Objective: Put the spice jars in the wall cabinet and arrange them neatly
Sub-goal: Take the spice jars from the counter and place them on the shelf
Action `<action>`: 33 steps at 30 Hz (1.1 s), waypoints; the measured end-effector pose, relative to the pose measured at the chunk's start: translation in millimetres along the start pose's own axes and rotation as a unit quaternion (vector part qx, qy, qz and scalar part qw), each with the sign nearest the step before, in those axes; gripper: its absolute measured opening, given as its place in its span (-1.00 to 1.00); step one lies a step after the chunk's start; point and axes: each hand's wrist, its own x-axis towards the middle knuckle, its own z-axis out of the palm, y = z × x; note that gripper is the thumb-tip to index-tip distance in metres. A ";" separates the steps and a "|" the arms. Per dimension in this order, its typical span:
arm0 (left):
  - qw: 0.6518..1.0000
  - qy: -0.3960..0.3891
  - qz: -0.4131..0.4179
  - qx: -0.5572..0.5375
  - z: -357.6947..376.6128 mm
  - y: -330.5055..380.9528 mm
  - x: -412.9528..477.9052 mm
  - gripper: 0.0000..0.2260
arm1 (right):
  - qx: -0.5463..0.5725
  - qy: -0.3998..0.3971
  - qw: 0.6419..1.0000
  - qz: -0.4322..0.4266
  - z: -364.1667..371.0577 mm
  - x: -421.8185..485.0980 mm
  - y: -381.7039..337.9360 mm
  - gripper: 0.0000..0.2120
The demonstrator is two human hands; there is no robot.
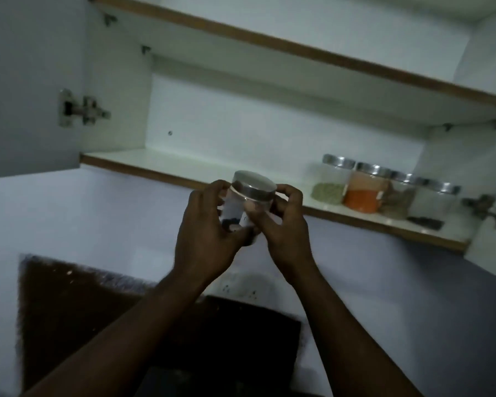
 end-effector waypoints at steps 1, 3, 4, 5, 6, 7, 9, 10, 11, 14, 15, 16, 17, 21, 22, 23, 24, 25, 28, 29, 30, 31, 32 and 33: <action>1.000 0.013 0.016 0.004 9.6 11.3 10.3 -0.21 | -0.013 0.004 1.000 -0.008 -7.8 11.6 -10.4 -0.31; 0.999 0.024 0.041 0.011 23.3 28.5 27.7 -0.21 | -0.041 0.027 0.999 -0.020 -19.0 33.8 -25.9 -0.27; 0.998 0.023 0.055 0.008 30.0 37.1 37.8 -0.21 | -0.053 0.045 0.997 -0.029 -27.0 47.0 -33.2 -0.28; 0.998 0.017 0.066 0.002 35.4 43.8 47.6 -0.21 | -0.059 0.061 0.996 -0.036 -34.9 60.0 -38.3 -0.31; 0.998 0.007 0.070 -0.008 40.1 48.8 57.8 -0.22 | -0.066 0.069 0.994 -0.044 -42.7 72.5 -41.8 -0.34; 0.998 -0.008 0.066 -0.020 44.6 52.1 68.0 -0.23 | -0.072 0.071 0.994 -0.051 -50.7 84.4 -43.5 -0.37; 0.997 -0.045 0.052 -0.021 54.8 54.3 87.1 -0.26 | -0.065 0.063 0.995 -0.043 -65.1 104.6 -38.9 -0.41; 0.997 -0.062 0.050 -0.003 60.8 53.1 94.6 -0.26 | -0.064 0.059 0.996 -0.025 -70.5 112.3 -32.9 -0.40; 0.996 -0.075 0.051 0.019 67.3 50.8 100.7 -0.25 | -0.072 0.061 0.996 -0.007 -74.3 118.3 -24.8 -0.39; 0.990 -0.103 0.043 0.081 86.9 42.5 116.9 -0.20 | -0.122 0.089 0.988 0.028 -78.7 127.7 0.9 -0.40; 0.988 -0.114 0.038 0.098 92.9 40.2 122.2 -0.19 | -0.136 0.095 0.986 0.032 -78.5 128.6 8.1 -0.42; 0.985 -0.127 0.035 0.114 98.2 38.4 127.4 -0.18 | -0.146 0.098 0.984 0.036 -78.0 129.1 14.2 -0.46; 0.982 -0.140 0.033 0.125 103.0 37.0 132.3 -0.17 | -0.154 0.098 0.983 0.038 -77.4 129.8 19.3 -0.49; 0.973 -0.167 0.025 0.157 118.4 31.7 147.5 -0.16 | -0.206 0.101 0.973 0.028 -75.8 136.3 34.6 -0.50; 0.972 -0.168 0.022 0.162 121.9 29.7 149.3 -0.15 | -0.223 0.111 0.968 0.023 -75.1 137.7 36.8 -0.45; 0.972 -0.168 0.019 0.164 124.7 28.0 150.7 -0.14 | -0.237 0.123 0.964 0.022 -74.4 138.8 37.8 -0.42; 0.972 -0.168 0.015 0.163 127.7 26.8 151.9 -0.13 | -0.248 0.134 0.959 0.022 -73.6 139.1 38.4 -0.40; 0.972 -0.168 0.012 0.163 130.9 25.7 152.9 -0.13 | -0.258 0.143 0.955 0.021 -72.6 139.1 39.4 -0.39; 0.974 -0.164 0.006 0.157 139.0 22.1 155.4 -0.12 | -0.278 0.168 0.946 0.008 -68.9 138.0 43.2 -0.37; 0.975 -0.163 0.006 0.152 140.4 20.6 155.8 -0.12 | -0.282 0.177 0.943 0.004 -67.8 137.8 43.8 -0.37; 0.976 -0.162 0.005 0.146 141.9 18.7 155.8 -0.11 | -0.284 0.184 0.941 0.003 -66.8 137.8 44.1 -0.38; 0.977 -0.162 0.005 0.140 142.6 17.3 155.4 -0.10 | -0.285 0.188 0.940 0.004 -66.1 137.7 43.9 -0.39; 0.978 -0.162 0.006 0.134 142.8 16.5 155.4 -0.07 | -0.285 0.191 0.939 0.004 -65.5 137.9 42.9 -0.41; 0.978 -0.164 0.007 0.128 143.1 15.8 156.0 -0.05 | -0.285 0.194 0.939 0.007 -65.1 138.3 42.4 -0.42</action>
